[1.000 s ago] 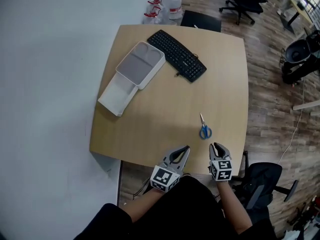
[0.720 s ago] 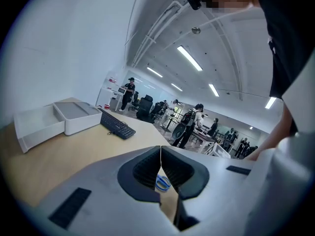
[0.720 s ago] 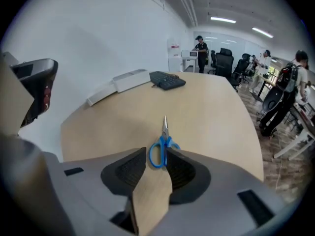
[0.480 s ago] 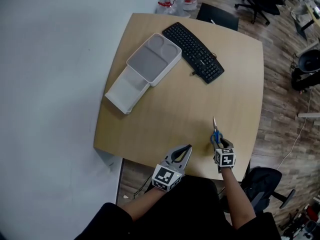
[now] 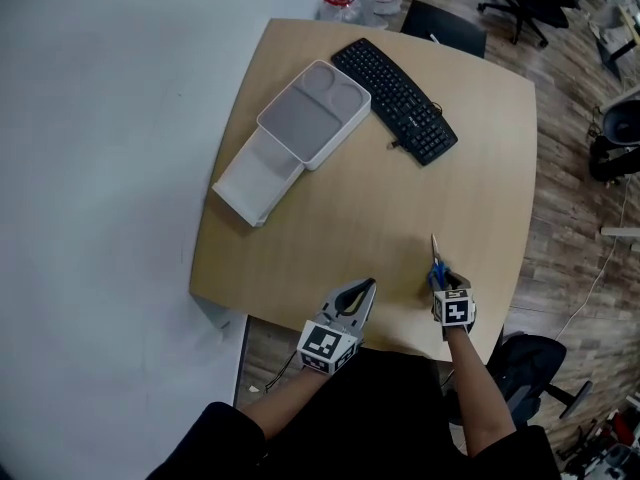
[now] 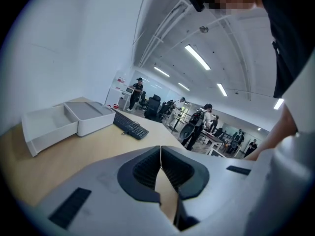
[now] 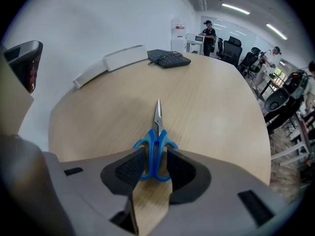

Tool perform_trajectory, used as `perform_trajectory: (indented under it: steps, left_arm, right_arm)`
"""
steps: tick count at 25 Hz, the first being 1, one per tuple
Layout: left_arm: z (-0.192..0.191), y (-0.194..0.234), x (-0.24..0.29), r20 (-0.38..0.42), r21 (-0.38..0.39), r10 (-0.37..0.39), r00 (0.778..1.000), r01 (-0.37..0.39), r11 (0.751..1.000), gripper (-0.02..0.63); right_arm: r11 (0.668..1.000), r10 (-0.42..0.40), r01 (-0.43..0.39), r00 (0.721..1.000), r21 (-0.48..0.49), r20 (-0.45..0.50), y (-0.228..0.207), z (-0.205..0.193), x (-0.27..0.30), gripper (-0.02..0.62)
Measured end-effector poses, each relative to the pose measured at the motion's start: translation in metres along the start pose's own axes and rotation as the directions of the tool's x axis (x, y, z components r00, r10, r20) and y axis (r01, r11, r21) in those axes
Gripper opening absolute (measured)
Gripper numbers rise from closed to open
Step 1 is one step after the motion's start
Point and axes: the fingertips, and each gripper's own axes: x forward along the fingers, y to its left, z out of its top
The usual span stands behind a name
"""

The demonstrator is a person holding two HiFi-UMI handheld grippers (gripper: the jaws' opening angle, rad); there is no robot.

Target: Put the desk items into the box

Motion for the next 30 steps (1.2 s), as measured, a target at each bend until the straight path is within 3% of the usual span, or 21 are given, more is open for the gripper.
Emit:
perform_trajectory:
  steps: [3, 7, 20, 30]
  left_arm:
    - [-0.006, -0.001, 0.004, -0.017, 0.008, 0.005, 1.000, -0.005, 1.000, 0.015]
    - [-0.013, -0.019, 0.005, -0.026, 0.029, 0.005, 1.000, -0.005, 1.000, 0.015]
    - [0.001, -0.076, -0.028, 0.037, 0.075, 0.158, 0.987, -0.160, 0.984, 0.015]
    - [0.008, -0.069, -0.050, 0.086, 0.075, 0.191, 0.978, -0.198, 0.977, 0.015]
  right_arm:
    - [0.999, 0.004, -0.004, 1.000, -0.035, 0.006, 0.002, 0.001, 0.003, 0.150]
    - [0.997, 0.026, -0.024, 1.000, -0.074, 0.017, 0.004, 0.001, 0.008, 0.144]
    - [0.992, 0.118, -0.108, 0.981, -0.072, 0.156, -0.006, 0.002, -0.025, 0.141]
    - [0.983, 0.160, -0.132, 0.957, -0.125, 0.242, 0.021, 0.040, -0.064, 0.141]
